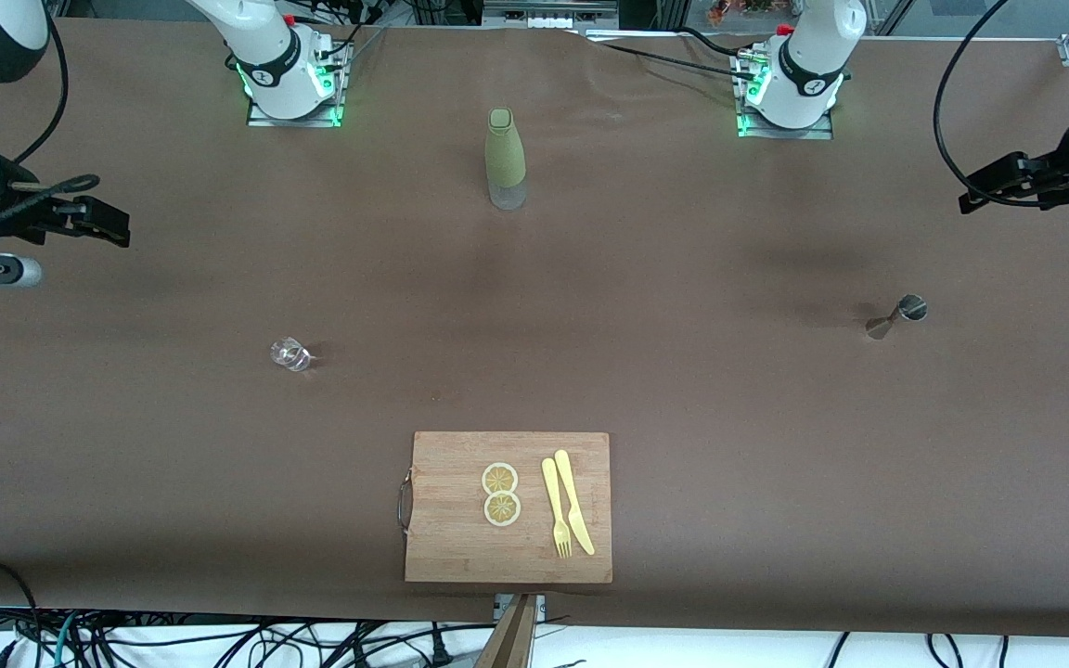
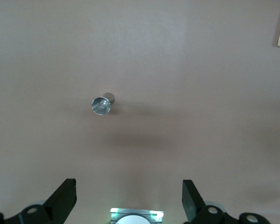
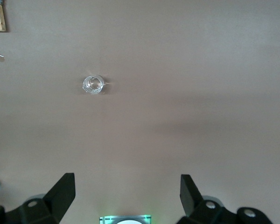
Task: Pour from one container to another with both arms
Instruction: 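Lower the right gripper to the glass beaker while the left gripper reaches the jigger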
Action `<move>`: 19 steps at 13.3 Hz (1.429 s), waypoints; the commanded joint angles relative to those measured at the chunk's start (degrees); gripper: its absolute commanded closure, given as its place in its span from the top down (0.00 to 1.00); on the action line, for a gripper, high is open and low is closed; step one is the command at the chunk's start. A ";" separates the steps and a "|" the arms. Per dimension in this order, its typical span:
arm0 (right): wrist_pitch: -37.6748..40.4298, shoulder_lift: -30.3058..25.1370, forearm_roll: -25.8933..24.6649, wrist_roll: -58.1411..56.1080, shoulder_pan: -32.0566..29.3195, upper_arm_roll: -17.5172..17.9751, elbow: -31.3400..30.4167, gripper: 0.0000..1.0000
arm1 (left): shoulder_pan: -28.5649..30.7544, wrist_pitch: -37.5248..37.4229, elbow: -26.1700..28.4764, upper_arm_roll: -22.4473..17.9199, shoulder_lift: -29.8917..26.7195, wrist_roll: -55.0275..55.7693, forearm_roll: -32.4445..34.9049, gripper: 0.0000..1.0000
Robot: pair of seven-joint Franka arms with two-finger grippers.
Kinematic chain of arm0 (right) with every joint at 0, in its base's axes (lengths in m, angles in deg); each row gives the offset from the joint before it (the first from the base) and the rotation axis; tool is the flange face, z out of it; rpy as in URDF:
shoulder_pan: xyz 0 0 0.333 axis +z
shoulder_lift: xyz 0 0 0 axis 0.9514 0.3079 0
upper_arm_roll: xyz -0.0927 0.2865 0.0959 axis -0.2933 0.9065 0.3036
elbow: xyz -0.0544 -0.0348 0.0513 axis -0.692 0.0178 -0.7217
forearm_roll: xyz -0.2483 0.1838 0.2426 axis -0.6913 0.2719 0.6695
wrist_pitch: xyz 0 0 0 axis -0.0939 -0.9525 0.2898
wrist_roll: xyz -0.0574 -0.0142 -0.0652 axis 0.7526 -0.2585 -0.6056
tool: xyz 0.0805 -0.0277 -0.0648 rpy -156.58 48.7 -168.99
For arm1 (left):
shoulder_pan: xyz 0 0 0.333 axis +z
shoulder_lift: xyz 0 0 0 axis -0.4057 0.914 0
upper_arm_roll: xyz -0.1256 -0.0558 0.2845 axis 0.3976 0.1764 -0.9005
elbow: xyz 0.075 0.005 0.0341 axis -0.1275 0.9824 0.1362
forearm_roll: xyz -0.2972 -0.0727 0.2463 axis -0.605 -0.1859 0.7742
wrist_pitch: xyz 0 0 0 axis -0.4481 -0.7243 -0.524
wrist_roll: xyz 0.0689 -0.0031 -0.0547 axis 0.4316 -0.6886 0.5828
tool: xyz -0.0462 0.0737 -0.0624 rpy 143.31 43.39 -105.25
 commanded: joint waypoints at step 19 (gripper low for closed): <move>-9.47 13.83 17.71 -70.67 -12.00 -2.32 -4.24 1.00 | 30.10 2.16 -9.62 0.91 35.10 -87.17 -18.17 1.00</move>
